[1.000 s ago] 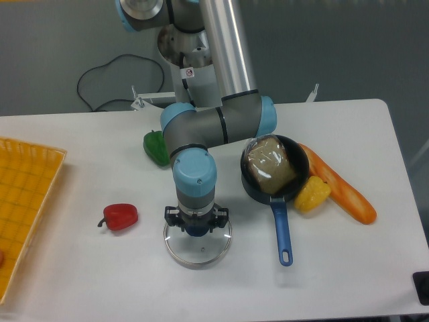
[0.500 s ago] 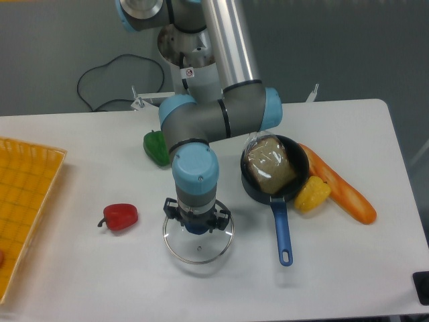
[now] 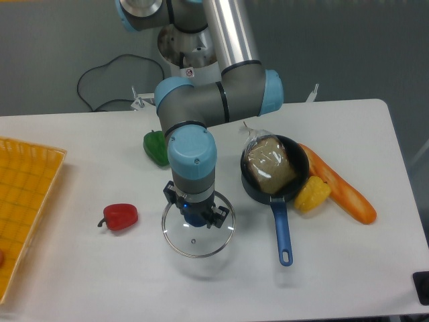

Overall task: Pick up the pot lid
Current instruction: 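Lift the glass lid by its knob up off the table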

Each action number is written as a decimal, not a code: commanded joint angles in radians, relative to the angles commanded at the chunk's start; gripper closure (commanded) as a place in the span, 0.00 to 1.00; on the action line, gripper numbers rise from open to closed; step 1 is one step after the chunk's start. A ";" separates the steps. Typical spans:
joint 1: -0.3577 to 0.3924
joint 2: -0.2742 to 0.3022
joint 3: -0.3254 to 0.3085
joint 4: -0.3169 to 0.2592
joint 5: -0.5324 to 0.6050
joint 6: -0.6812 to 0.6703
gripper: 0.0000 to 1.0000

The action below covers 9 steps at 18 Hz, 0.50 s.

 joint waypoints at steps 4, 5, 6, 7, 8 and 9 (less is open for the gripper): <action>-0.005 0.029 0.002 -0.002 -0.003 0.051 0.42; -0.005 0.032 0.000 -0.003 -0.003 0.061 0.42; -0.005 0.035 -0.002 -0.008 0.000 0.063 0.42; -0.005 0.035 -0.002 -0.012 0.002 0.065 0.42; -0.005 0.035 -0.002 -0.012 0.000 0.065 0.42; -0.005 0.034 -0.003 -0.012 0.000 0.065 0.42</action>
